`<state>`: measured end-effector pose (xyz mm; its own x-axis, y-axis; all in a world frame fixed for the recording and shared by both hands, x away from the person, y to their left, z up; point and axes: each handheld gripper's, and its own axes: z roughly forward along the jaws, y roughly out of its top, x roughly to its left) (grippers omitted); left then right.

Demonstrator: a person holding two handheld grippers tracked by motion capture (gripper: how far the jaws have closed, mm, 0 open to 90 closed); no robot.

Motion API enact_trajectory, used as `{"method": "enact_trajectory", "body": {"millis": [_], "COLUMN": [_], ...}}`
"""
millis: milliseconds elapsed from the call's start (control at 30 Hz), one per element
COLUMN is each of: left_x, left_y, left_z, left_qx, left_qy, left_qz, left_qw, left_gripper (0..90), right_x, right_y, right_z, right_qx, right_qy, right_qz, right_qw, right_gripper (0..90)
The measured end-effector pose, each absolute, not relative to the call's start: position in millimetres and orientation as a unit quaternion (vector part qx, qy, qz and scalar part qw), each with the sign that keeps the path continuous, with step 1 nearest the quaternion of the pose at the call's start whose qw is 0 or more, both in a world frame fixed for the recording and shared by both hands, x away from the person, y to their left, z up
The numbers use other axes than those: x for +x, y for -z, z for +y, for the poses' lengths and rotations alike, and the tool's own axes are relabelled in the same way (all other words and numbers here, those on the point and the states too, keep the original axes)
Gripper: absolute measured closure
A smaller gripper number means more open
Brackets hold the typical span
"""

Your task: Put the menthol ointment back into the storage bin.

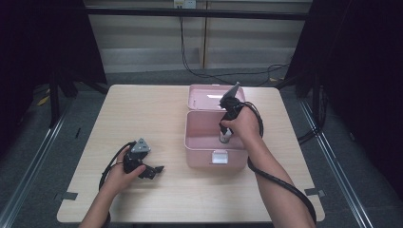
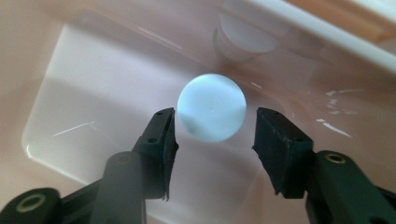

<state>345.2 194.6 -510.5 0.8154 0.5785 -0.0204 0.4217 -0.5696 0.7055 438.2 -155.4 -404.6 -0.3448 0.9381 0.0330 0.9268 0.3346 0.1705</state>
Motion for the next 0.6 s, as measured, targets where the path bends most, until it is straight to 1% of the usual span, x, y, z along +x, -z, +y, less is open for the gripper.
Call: {"method": "enact_trajectory", "body": {"millis": [167,433,600], "left_x": [345,345,345], "left_y": [511,511,510], "left_z": [195,195,195], "left_qx": [0.879,0.879,0.879], "left_qy": [-0.107,-0.106,-0.107], "left_qz": [0.285,0.285,0.285], "left_qw": [0.367,0.367,0.367], "left_gripper": [3.2,3.2,3.2], "right_x": [433,425,423], "right_y": [394,383,377], "right_z": [-156,-155,-158], "right_qx": [0.561,0.535,0.506], "right_qy": [-0.084,-0.102,-0.108], "right_qz": [0.823,0.838,0.855], "right_qw": [0.033,0.019,0.022], "right_gripper": [43.3,32.2,26.2]}}
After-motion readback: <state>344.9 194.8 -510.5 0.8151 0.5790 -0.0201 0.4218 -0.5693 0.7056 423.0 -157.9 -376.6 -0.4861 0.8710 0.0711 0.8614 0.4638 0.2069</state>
